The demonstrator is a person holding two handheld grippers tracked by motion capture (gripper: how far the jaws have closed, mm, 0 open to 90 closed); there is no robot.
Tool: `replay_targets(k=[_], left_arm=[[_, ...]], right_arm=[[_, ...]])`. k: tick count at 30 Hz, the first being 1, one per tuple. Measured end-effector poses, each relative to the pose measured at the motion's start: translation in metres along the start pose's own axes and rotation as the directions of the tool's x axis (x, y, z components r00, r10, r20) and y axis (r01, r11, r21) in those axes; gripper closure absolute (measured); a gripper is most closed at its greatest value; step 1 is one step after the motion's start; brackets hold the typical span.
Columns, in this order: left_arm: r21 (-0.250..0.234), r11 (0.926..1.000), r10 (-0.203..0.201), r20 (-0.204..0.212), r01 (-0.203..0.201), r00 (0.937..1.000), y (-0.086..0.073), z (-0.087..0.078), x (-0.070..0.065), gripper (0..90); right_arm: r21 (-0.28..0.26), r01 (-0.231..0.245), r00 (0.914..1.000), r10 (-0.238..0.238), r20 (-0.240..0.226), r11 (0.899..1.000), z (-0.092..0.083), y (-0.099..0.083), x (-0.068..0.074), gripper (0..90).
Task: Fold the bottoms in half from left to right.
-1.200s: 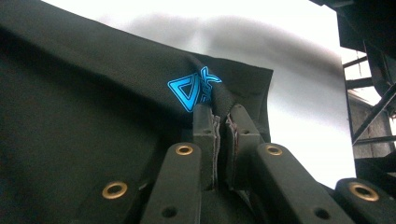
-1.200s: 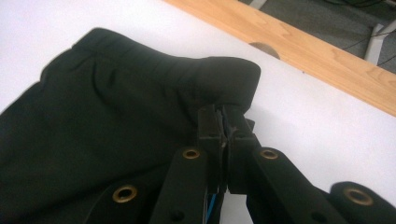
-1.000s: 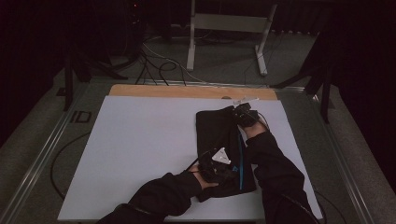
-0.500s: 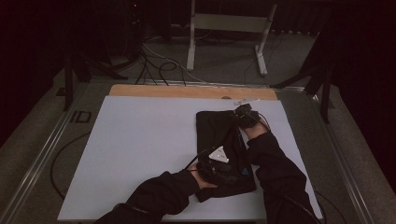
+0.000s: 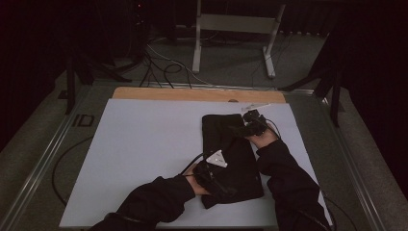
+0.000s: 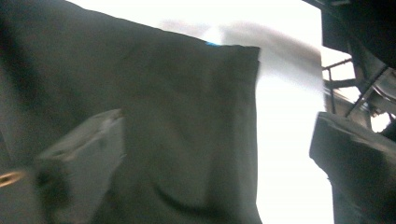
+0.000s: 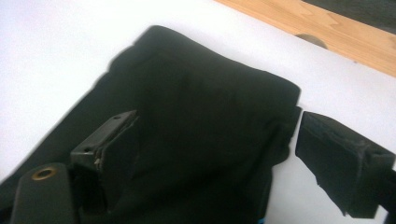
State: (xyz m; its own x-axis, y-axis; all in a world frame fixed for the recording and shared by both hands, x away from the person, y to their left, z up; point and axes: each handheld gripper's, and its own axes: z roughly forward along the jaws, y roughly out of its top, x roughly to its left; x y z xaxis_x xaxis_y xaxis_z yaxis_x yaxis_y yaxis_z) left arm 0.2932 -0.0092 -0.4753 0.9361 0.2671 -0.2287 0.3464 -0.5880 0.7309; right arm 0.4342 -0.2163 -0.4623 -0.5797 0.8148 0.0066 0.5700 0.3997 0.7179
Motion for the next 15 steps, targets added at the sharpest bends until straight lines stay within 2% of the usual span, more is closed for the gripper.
replay_targets(k=[3, 5, 9, 12, 15], left_arm=[[-0.030, 0.9995, -0.013, -0.008, 0.013, 0.9999, -0.002, -0.010, -0.002, 0.3], [-0.040, 0.9992, -0.007, -0.009, 0.007, 0.9999, -0.004, -0.016, -0.004, 0.1], [-0.033, 0.9994, 0.008, -0.016, -0.009, 0.9998, -0.007, -0.028, -0.009, 0.1], [-0.051, 0.9985, 0.017, -0.017, -0.018, 0.9997, -0.011, -0.035, -0.013, 0.1], [-0.050, 0.9984, 0.028, -0.019, -0.029, 0.9994, -0.014, -0.040, -0.017, 0.1]], right_arm=[[-0.006, 0.007, 0.9999, -0.007, -0.010, 1.000, -0.005, -0.002, 0.004, 12.4], [-0.011, 0.006, 0.9998, -0.006, -0.021, 1.000, -0.008, -0.004, 0.008, 10.8], [-0.011, 0.031, 0.9988, -0.032, -0.037, 0.999, -0.017, -0.009, 0.016, 10.1], [-0.026, 0.027, 0.9981, -0.028, -0.055, 0.999, -0.027, -0.014, 0.023, 10.1], [-0.045, 0.035, 0.9975, -0.038, -0.060, 0.998, -0.038, -0.019, 0.029, 10.0]])
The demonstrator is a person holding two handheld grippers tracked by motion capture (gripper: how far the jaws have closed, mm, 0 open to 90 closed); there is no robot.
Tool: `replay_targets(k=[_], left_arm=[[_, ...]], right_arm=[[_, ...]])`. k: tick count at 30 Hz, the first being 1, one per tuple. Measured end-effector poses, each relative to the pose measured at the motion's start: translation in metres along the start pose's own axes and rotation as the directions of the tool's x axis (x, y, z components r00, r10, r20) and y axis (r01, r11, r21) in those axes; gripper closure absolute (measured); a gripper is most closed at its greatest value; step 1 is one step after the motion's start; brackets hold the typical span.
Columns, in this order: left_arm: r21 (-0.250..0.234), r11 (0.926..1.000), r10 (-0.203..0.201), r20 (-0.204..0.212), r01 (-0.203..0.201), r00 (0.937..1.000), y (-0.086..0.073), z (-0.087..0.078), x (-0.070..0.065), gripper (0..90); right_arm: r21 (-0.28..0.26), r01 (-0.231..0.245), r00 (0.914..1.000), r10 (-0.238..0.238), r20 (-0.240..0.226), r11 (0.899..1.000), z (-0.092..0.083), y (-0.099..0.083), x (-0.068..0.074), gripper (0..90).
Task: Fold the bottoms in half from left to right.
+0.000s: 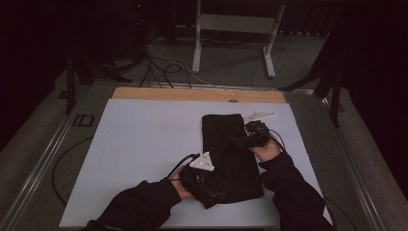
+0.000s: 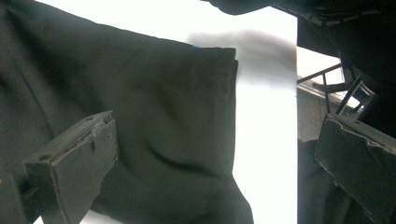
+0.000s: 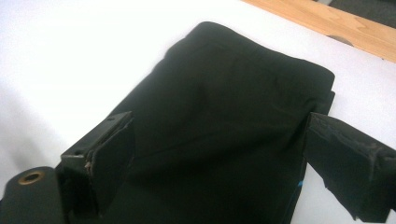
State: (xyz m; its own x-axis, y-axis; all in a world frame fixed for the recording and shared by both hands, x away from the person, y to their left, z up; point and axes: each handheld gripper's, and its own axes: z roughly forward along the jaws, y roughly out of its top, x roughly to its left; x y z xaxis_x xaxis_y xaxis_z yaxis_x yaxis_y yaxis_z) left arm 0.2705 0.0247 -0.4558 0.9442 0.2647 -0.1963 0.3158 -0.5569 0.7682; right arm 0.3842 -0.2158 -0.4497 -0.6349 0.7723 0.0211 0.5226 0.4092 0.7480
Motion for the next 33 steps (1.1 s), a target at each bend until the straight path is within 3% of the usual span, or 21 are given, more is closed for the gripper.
replay_targets(k=[4, 18, 27, 33], left_arm=[[0.008, 0.9999, 0.006, 0.009, -0.006, 0.9999, -0.006, -0.003, -0.004, 0.2], [0.035, 0.9992, 0.014, 0.067, -0.017, 0.9977, -0.032, -0.001, -0.011, 7.0], [0.070, 0.9952, 0.063, 0.071, -0.068, 0.9955, -0.042, 0.007, -0.016, 22.6], [0.108, 0.9907, 0.079, 0.038, -0.083, 0.9961, -0.047, 0.016, -0.013, 35.1]], right_arm=[[-0.037, -0.001, 0.9998, 0.000, -0.018, 0.999, -0.014, -0.008, 0.011, 12.4], [-0.077, -0.012, 0.9963, 0.005, -0.085, 0.997, -0.058, -0.044, 0.040, 13.7], [-0.059, -0.054, 0.9948, 0.048, -0.090, 0.997, -0.077, -0.076, 0.047, 13.7], [-0.025, -0.078, 0.9937, 0.076, -0.083, 0.997, -0.082, -0.099, 0.051, 20.2]])
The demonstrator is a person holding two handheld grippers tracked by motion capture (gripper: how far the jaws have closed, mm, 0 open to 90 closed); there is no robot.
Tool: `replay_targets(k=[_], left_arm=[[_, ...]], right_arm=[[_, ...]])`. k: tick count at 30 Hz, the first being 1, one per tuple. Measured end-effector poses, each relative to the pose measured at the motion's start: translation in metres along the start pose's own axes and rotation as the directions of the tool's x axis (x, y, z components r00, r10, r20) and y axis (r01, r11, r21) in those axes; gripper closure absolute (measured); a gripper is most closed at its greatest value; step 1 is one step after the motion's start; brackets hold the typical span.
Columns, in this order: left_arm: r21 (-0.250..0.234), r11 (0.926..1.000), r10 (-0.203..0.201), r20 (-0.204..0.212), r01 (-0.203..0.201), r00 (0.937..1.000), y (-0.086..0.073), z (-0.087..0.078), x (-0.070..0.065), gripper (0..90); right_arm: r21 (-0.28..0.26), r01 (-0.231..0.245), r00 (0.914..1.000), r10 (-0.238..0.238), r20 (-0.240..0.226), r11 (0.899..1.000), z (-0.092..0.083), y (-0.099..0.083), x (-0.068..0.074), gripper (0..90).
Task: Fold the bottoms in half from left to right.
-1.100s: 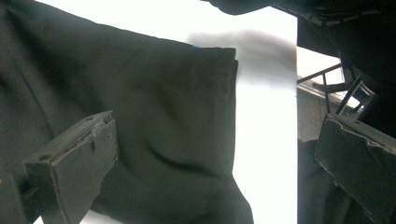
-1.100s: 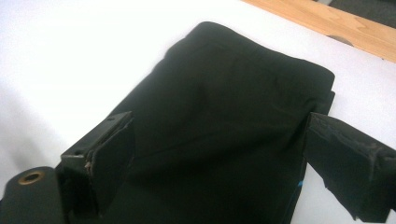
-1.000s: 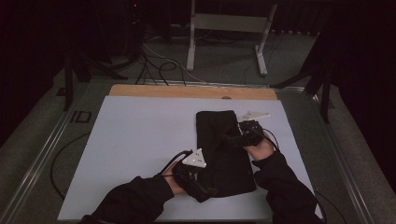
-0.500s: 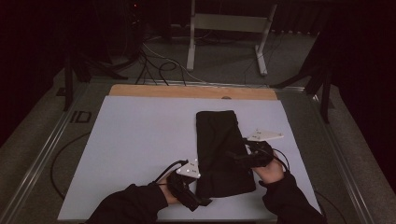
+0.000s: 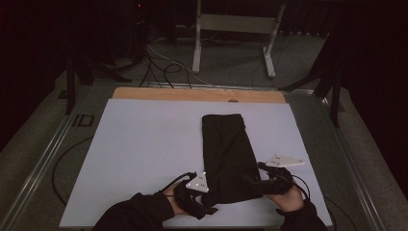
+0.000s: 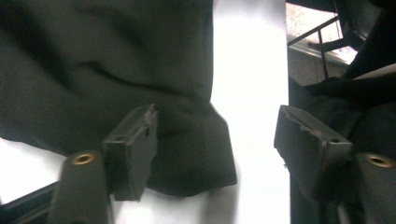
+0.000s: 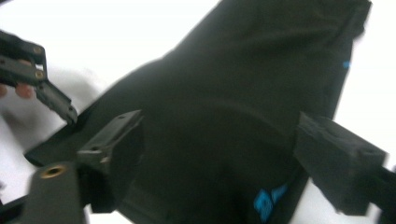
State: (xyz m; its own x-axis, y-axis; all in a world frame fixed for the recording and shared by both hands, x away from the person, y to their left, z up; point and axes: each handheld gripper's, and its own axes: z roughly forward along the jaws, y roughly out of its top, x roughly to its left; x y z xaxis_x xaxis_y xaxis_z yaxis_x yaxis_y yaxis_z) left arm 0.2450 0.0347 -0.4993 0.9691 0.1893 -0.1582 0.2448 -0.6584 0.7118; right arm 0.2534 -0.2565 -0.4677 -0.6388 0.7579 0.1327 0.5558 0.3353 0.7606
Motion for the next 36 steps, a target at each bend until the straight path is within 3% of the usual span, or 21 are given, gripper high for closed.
replay_targets(k=[5, 10, 12, 13, 14, 16, 19, 24, 25, 30, 36], left_arm=[[0.041, 0.9990, 0.021, -0.027, -0.020, 0.9994, -0.002, 0.007, 0.002, 42.5], [0.068, 0.9974, 0.027, -0.030, -0.024, 0.9992, -0.004, 0.010, 0.006, 49.8], [0.067, 0.9975, 0.025, -0.037, -0.022, 0.9990, -0.004, 0.009, 0.007, 54.0], [0.067, 0.9975, 0.025, -0.037, -0.022, 0.9990, -0.004, 0.009, 0.007, 55.6], [0.074, 0.9969, 0.030, -0.044, -0.027, 0.9986, -0.004, 0.009, 0.008, 57.3], [0.075, 0.9967, 0.035, -0.059, -0.031, 0.9976, -0.003, 0.009, 0.008, 62.3], [0.080, 0.9965, 0.033, -0.072, -0.027, 0.9969, -0.003, 0.009, 0.008, 67.6], [0.089, 0.9959, 0.023, -0.088, -0.016, 0.9959, -0.002, 0.008, 0.011, 80.3], [0.079, 0.9969, 0.007, -0.086, -0.001, 0.9963, -0.003, 0.009, 0.011, 81.4], [0.081, 0.9967, 0.017, -0.097, -0.009, 0.9952, -0.002, 0.007, 0.010, 85.6], [0.089, 0.9960, 0.018, -0.070, -0.012, 0.9974, 0.001, 0.004, 0.007, 87.1]], right_arm=[[0.066, 0.002, 0.9997, -0.003, 0.026, 0.998, 0.001, -0.018, -0.001, 26.0], [0.114, 0.005, 0.9992, -0.009, 0.039, 0.994, 0.000, -0.027, -0.006, 41.3], [0.144, 0.017, 0.9988, -0.024, 0.042, 0.989, 0.001, -0.030, -0.006, 52.9], [0.144, 0.017, 0.9988, -0.024, 0.042, 0.989, 0.001, -0.030, -0.006, 52.9], [0.158, 0.030, 0.9987, -0.036, 0.037, 0.987, 0.000, -0.032, -0.005, 63.4], [0.177, 0.048, 0.9973, -0.057, 0.046, 0.983, 0.000, -0.032, -0.004, 74.5], [0.186, 0.054, 0.9965, -0.065, 0.052, 0.981, -0.001, -0.032, -0.003, 83.4], [0.154, 0.037, 0.9976, -0.046, 0.052, 0.987, -0.006, -0.028, -0.003, 86.4], [0.152, 0.037, 0.9977, -0.045, 0.051, 0.988, -0.007, -0.027, -0.002, 86.5], [0.137, 0.021, 0.9982, -0.028, 0.052, 0.990, -0.015, -0.027, 0.000, 86.9], [0.122, -0.004, 0.9984, -0.003, 0.056, 0.993, -0.024, -0.032, 0.000, 86.8]])
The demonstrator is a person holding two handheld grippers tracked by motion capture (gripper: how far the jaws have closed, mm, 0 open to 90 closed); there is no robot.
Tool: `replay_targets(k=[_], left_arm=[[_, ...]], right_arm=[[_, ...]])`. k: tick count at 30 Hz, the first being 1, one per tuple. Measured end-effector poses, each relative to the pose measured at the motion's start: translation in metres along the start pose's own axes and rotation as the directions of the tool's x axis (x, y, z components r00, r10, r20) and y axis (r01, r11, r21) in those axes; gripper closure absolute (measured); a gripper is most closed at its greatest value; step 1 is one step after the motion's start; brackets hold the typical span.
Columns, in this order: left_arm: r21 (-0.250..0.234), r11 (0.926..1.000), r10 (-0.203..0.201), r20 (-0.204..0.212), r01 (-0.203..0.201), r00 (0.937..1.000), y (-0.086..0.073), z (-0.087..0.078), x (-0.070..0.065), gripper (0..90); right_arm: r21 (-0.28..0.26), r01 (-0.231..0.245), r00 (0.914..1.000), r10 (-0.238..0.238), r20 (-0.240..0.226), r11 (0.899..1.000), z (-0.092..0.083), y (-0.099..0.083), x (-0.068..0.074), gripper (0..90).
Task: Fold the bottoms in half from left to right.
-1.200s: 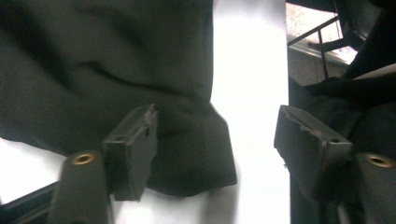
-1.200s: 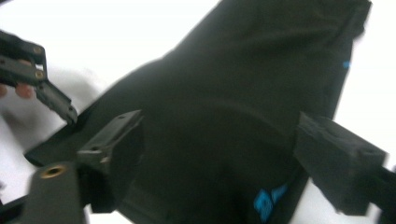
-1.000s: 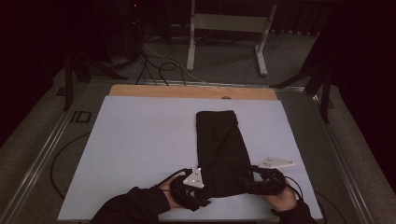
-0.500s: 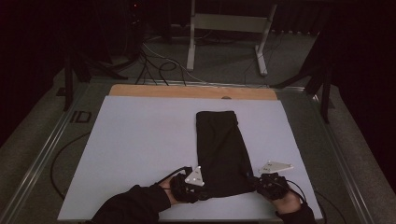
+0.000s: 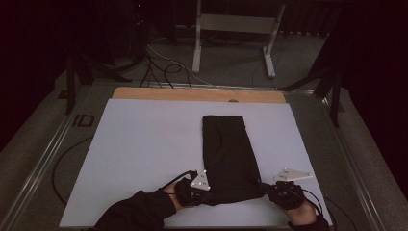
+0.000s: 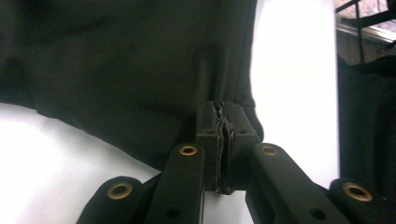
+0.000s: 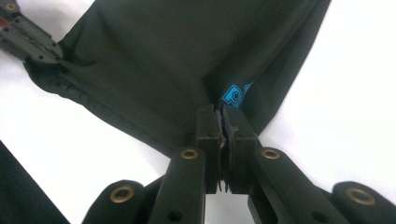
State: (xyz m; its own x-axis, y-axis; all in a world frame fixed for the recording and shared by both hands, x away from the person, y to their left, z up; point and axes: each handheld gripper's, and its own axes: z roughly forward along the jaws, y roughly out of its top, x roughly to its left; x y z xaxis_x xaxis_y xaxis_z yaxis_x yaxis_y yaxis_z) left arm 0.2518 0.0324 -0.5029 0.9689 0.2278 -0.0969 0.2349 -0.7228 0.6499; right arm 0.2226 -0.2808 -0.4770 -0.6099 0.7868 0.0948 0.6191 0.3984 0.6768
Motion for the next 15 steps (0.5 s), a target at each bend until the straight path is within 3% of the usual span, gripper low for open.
replay_targets(k=[4, 15], left_arm=[[0.007, 0.9999, 0.013, 0.005, -0.013, 0.9999, 0.001, -0.001, -0.003, 87.1], [0.010, 0.9998, -0.016, 0.077, 0.016, 0.9969, -0.002, 0.002, 0.001, 82.7]], right_arm=[[0.007, -0.012, 0.9999, 0.012, 0.003, 1.000, -0.001, -0.004, 0.001, 86.8], [0.080, -0.026, 0.9995, 0.024, 0.022, 0.996, 0.011, -0.010, -0.002, 86.4]])
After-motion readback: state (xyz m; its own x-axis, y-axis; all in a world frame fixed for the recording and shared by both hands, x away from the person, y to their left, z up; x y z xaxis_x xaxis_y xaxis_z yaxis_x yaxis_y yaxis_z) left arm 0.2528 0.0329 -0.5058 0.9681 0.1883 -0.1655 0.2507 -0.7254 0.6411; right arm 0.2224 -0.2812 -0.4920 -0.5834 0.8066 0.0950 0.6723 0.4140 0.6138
